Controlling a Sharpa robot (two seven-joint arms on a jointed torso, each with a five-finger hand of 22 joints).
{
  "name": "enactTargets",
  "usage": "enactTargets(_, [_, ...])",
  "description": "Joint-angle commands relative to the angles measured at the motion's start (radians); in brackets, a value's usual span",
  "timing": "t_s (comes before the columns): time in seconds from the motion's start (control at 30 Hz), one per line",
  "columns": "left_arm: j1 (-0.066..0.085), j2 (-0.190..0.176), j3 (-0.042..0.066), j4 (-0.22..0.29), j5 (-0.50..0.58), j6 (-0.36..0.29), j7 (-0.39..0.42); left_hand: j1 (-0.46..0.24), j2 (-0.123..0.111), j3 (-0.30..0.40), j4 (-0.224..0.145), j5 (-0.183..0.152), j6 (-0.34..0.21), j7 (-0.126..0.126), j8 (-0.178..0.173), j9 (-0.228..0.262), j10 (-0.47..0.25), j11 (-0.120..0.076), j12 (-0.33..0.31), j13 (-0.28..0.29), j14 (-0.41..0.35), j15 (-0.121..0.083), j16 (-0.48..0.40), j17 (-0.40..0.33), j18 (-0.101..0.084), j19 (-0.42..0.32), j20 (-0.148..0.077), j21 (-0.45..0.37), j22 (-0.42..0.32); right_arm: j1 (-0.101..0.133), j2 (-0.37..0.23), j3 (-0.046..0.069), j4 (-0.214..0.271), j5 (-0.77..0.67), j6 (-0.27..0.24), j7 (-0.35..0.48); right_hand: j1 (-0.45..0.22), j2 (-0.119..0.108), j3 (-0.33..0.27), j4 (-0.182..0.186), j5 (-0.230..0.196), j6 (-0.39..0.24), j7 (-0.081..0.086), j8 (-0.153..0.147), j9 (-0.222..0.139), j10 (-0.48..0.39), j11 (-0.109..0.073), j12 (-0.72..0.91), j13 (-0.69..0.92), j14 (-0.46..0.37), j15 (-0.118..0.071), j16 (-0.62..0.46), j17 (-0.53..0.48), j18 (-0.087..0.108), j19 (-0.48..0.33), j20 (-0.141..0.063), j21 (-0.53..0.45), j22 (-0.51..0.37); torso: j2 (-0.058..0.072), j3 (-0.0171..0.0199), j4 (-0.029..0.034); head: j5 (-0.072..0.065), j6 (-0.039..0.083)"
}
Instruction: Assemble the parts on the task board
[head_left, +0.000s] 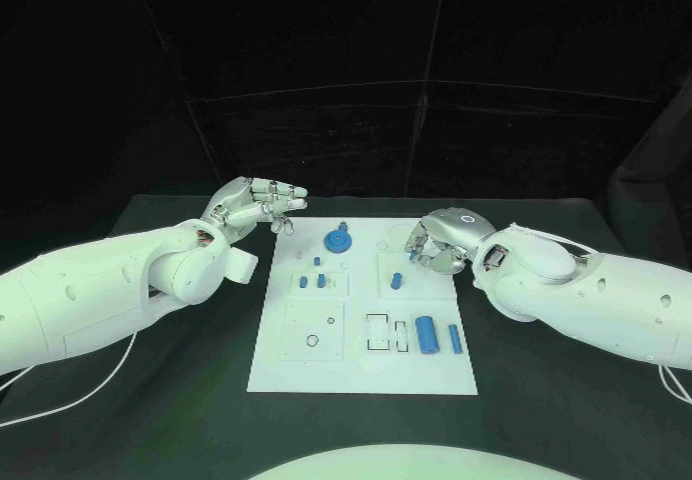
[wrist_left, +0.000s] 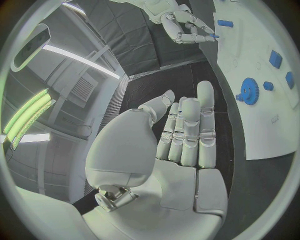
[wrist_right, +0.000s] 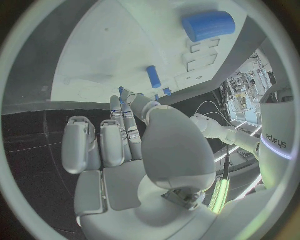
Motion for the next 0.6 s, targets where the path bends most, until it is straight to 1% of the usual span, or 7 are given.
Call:
enactTargets(0.03, [0.001,0.001,0.001,0.001,0.006,0.001,0.006,0.007,-0.001,-0.003,-0.001,0.002,-0.005,0.000,-0.007,-0.001,-0.005,0.002,0.001,-0.001,-0.005,0.003,-0.001,-0.001,0.005,-0.001,0.003,-0.006,-0.001,0.003,-0.001,0.004,0.050,0.024,-0.042,0.011,-0.009,0.001,0.005,-0.001,0.006,0.004,0.001,-0.006,-0.001,0.004,-0.001,-0.005,-0.002,0.045,-0.006,0.006,0.001,0.003,0.005,-0.001,0.006,0.001,-0.001,-0.0008,-0.0027,0.002,-0.001])
enactTargets(0.17, [0.001,0.005,0.001,0.002,0.006,0.002,0.008,0.007,-0.001,-0.004,-0.001,0.003,-0.005,0.001,-0.007,-0.001,-0.006,0.002,0.001,-0.001,-0.006,0.003,-0.002,-0.002,0.005,-0.001,0.003,-0.006,-0.001,0.003,0.008,0.007,0.105,0.025,-0.042,0.014,-0.009,0.001,0.007,-0.002,0.008,0.004,0.001,-0.006,-0.002,0.004,0.000,-0.006,-0.002,0.045,-0.006,0.007,0.002,0.003,0.005,-0.001,0.006,0.002,-0.001,-0.0016,0.0015,0.006,-0.001])
enactTargets(0.3, [0.001,0.014,0.001,0.001,0.007,0.005,0.010,0.007,-0.001,-0.004,-0.001,0.003,-0.005,0.001,-0.007,-0.001,-0.006,0.002,0.001,-0.001,-0.006,0.003,-0.002,-0.002,0.005,-0.001,0.003,-0.006,-0.001,0.003,0.029,0.007,0.132,0.021,-0.027,0.014,-0.009,0.000,0.007,-0.002,0.009,0.004,0.001,-0.007,-0.002,0.004,0.000,-0.006,-0.003,0.045,-0.006,0.007,0.002,0.003,0.005,-0.001,0.006,0.002,-0.002,-0.0026,0.0073,0.017,0.000])
enactTargets(0.37, [0.001,0.017,0.001,0.000,0.009,0.006,0.010,0.007,-0.001,-0.004,-0.001,0.003,-0.005,0.001,-0.007,-0.001,-0.006,0.002,0.001,-0.001,-0.006,0.003,-0.003,-0.004,0.005,-0.001,0.003,-0.007,-0.002,0.003,0.041,0.007,0.134,0.020,-0.019,0.014,-0.009,0.000,0.007,-0.002,0.009,0.004,0.001,-0.007,-0.002,0.004,0.000,-0.006,-0.003,0.045,-0.006,0.007,0.002,0.003,0.005,-0.001,0.006,0.002,-0.002,-0.0038,0.0085,0.021,-0.001])
enactTargets(0.47, [0.001,0.021,0.001,-0.001,0.010,0.007,0.011,0.007,-0.001,-0.004,-0.001,0.003,-0.005,0.001,-0.007,-0.001,-0.006,0.002,0.001,-0.001,-0.006,0.003,-0.003,-0.004,0.005,-0.001,0.003,-0.007,-0.002,0.003,0.075,0.007,0.128,0.018,-0.006,0.019,-0.009,0.000,0.008,-0.003,0.011,0.003,0.002,-0.008,-0.002,0.004,0.000,-0.007,-0.004,0.045,-0.006,0.008,0.002,0.003,0.005,-0.001,0.006,0.002,-0.003,-0.0066,0.0100,0.032,-0.007])
enactTargets(0.53, [0.001,0.025,0.001,-0.002,0.011,0.006,0.011,0.007,-0.001,-0.004,-0.001,0.003,-0.005,0.001,-0.007,-0.001,-0.006,0.002,0.001,-0.001,-0.006,0.003,-0.003,-0.004,0.005,-0.001,0.003,-0.007,-0.002,0.001,0.099,0.006,0.119,0.018,0.000,0.027,-0.010,0.000,0.011,-0.004,0.014,0.002,0.002,-0.009,-0.003,0.003,0.001,-0.009,-0.005,0.045,-0.005,0.007,0.001,0.003,0.005,0.000,0.006,0.002,-0.002,-0.0039,0.0096,0.037,-0.010])
enactTargets(0.6, [0.001,0.030,0.001,-0.003,0.011,0.004,0.012,0.007,-0.001,-0.004,-0.001,0.003,-0.005,0.001,-0.007,-0.001,-0.006,0.002,0.001,-0.001,-0.006,0.003,-0.003,-0.004,0.005,-0.001,0.003,-0.007,-0.002,-0.009,0.131,0.005,0.105,0.017,0.012,0.035,-0.009,0.000,0.013,-0.005,0.018,0.001,0.003,-0.010,-0.003,0.003,0.001,-0.010,-0.006,0.045,-0.005,0.008,0.002,0.003,0.005,0.000,0.006,0.002,-0.002,-0.0038,0.0105,0.046,-0.011])
